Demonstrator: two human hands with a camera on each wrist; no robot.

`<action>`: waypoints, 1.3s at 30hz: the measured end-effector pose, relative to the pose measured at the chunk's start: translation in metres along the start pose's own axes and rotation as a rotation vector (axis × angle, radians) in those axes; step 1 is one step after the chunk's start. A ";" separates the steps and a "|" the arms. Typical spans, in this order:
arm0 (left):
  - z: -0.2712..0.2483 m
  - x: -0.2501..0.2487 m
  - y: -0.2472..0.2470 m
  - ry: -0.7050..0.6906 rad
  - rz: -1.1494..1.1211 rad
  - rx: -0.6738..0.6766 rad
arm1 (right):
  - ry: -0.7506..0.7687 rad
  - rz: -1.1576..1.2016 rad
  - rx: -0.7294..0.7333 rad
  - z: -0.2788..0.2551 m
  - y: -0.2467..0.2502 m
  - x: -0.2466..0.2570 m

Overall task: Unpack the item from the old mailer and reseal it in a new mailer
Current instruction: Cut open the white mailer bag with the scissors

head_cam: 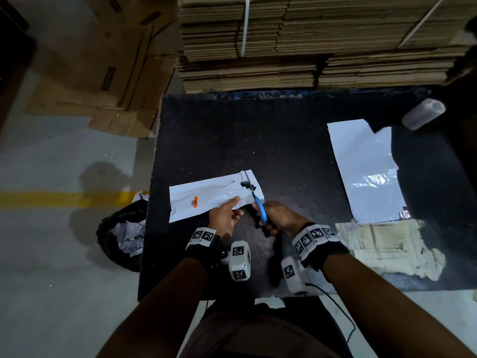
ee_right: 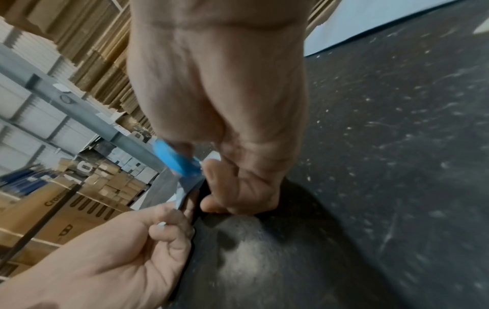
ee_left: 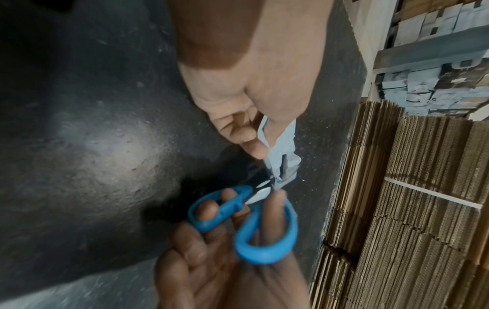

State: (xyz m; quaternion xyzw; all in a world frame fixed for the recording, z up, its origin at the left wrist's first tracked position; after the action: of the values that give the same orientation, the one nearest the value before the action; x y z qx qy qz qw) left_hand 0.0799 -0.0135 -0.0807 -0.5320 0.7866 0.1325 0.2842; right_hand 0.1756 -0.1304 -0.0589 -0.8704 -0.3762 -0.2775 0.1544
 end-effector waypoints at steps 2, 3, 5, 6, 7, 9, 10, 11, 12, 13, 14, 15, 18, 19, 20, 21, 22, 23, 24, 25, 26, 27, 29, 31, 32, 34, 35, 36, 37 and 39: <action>-0.001 -0.001 -0.001 -0.001 -0.011 0.009 | 0.019 -0.010 0.005 0.002 0.000 0.001; -0.001 -0.001 -0.002 -0.001 -0.015 0.016 | 0.020 -0.014 0.008 0.002 0.000 0.002; -0.002 -0.001 -0.002 0.002 -0.014 0.019 | -0.002 -0.029 -0.003 0.002 0.000 0.004; -0.002 -0.001 -0.002 0.007 -0.011 0.018 | -0.019 -0.036 -0.010 0.002 0.000 0.004; -0.003 -0.001 -0.001 0.013 -0.006 0.013 | -0.033 -0.042 -0.011 0.002 0.000 0.005; -0.003 -0.001 -0.001 0.025 0.002 0.005 | -0.032 -0.049 -0.002 0.003 0.000 0.006; -0.003 -0.001 -0.001 0.028 0.005 0.004 | -0.022 -0.048 0.004 0.005 0.001 0.006; -0.003 -0.001 -0.001 0.029 0.008 0.003 | -0.013 -0.045 0.007 0.006 0.001 0.006; -0.003 -0.001 -0.001 0.030 0.009 0.000 | -0.010 -0.037 0.010 0.007 0.002 0.006; -0.003 -0.001 -0.001 0.029 0.009 -0.004 | -0.013 -0.026 0.013 0.008 0.002 0.006; -0.003 -0.001 -0.002 0.028 0.007 -0.005 | -0.020 -0.014 0.017 0.008 0.002 0.007; -0.004 -0.001 -0.002 0.028 0.005 -0.003 | -0.033 -0.008 0.020 0.007 0.002 0.008; -0.004 -0.003 -0.002 0.018 0.000 0.003 | -0.059 0.002 0.020 0.006 0.000 0.015; -0.004 -0.003 -0.002 0.018 0.000 0.003 | -0.062 0.006 0.021 0.006 -0.001 0.017; -0.003 -0.003 -0.002 0.020 -0.002 0.004 | -0.059 0.008 0.021 0.007 -0.001 0.019; -0.003 -0.002 -0.002 0.022 -0.002 0.003 | -0.052 0.003 0.017 0.009 -0.002 0.020; -0.003 -0.002 -0.002 0.024 -0.002 0.000 | -0.044 -0.008 0.008 0.011 -0.001 0.022; -0.003 -0.002 -0.002 0.027 0.000 -0.002 | -0.037 -0.017 -0.005 0.012 0.000 0.023; -0.004 -0.002 -0.002 0.030 0.001 -0.002 | -0.034 -0.019 -0.014 0.013 0.000 0.024; -0.004 -0.002 -0.002 0.032 0.002 -0.003 | -0.037 -0.016 -0.019 0.014 0.001 0.025; -0.005 -0.001 -0.002 0.033 0.001 -0.002 | -0.044 -0.012 -0.023 0.014 0.001 0.025; -0.004 -0.001 -0.002 0.034 0.004 -0.005 | -0.053 -0.012 -0.026 0.014 0.002 0.026; -0.006 -0.001 -0.002 0.042 0.012 -0.004 | -0.059 -0.016 -0.029 0.015 0.002 0.029; -0.005 -0.001 -0.001 0.039 0.007 -0.006 | -0.043 -0.033 -0.034 0.018 0.002 0.032; -0.006 -0.001 -0.001 0.033 -0.002 -0.005 | -0.033 -0.047 -0.038 0.019 0.003 0.033; -0.009 -0.002 -0.002 0.021 -0.016 -0.004 | -0.016 -0.061 -0.044 0.019 0.004 0.035; -0.010 -0.003 -0.003 0.018 -0.024 0.004 | -0.008 -0.063 -0.050 0.019 0.005 0.035; -0.012 -0.003 -0.005 0.016 -0.034 0.023 | 0.004 -0.065 -0.058 0.017 0.006 0.036; -0.013 -0.003 -0.007 0.016 -0.034 0.051 | 0.021 -0.065 -0.066 0.015 0.007 0.037; -0.016 -0.003 -0.009 0.061 0.043 0.118 | 0.058 -0.043 -0.077 0.009 0.012 0.038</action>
State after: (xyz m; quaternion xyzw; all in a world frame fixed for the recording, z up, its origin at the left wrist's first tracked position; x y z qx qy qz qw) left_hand 0.0841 -0.0234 -0.0653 -0.5010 0.8126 0.0756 0.2881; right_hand 0.2092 -0.1124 -0.0440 -0.8589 -0.3793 -0.3203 0.1257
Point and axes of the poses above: each hand's wrist, its own z-axis towards the middle knuckle, its own y-axis out of the back of the hand, x = y × z, the point moved 6 cm from there along z, towards the middle knuckle, and after that the axes turned 6 degrees about z, right-handed, at the moved point
